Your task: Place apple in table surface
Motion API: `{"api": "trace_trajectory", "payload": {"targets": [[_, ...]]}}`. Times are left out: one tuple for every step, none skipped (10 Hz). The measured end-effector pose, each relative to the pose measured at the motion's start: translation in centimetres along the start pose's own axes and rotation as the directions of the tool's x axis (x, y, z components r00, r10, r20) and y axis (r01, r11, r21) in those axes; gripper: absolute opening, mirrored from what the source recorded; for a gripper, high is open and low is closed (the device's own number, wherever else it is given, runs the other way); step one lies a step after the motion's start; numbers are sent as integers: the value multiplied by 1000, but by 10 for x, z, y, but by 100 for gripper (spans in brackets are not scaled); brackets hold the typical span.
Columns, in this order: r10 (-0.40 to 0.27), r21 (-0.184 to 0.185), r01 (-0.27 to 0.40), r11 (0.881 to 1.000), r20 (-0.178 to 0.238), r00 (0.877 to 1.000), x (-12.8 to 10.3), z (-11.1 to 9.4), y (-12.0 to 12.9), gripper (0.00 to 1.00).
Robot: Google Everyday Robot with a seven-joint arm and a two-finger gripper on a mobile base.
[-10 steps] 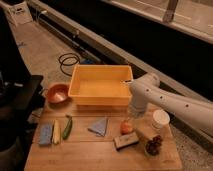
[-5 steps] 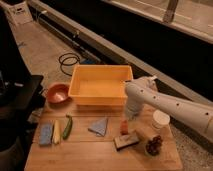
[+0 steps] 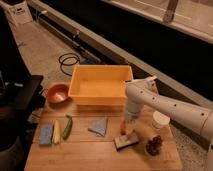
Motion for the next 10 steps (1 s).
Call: {"api": "trace_trajectory", "payload": {"targets": [[-2,3,2,1000,-4,1000,-2,-2,0,24],[-4,6,4,1000,-7,1000,-4,-3,-2,13],[-5,14,5,1000,-11,1000,-6,-6,-3,4],[-6,23,7,1000,-17,1000,-6,-11,-5,0],[-9,51,11,999,-26,1000,-7,-24,-10,0],[-15,84,18,996,-35,999,-9,-42,-16,0],[-21,109,26,994,-41,999,-11,-55,-23,0],[-28,132,34,991,-43,999,-15,-65,-32,0],[-42,156,48,987,-42,998,-22,-72,-42,0],[-51,181,56,982,-33,998,-29,-73,-51,0]]}}
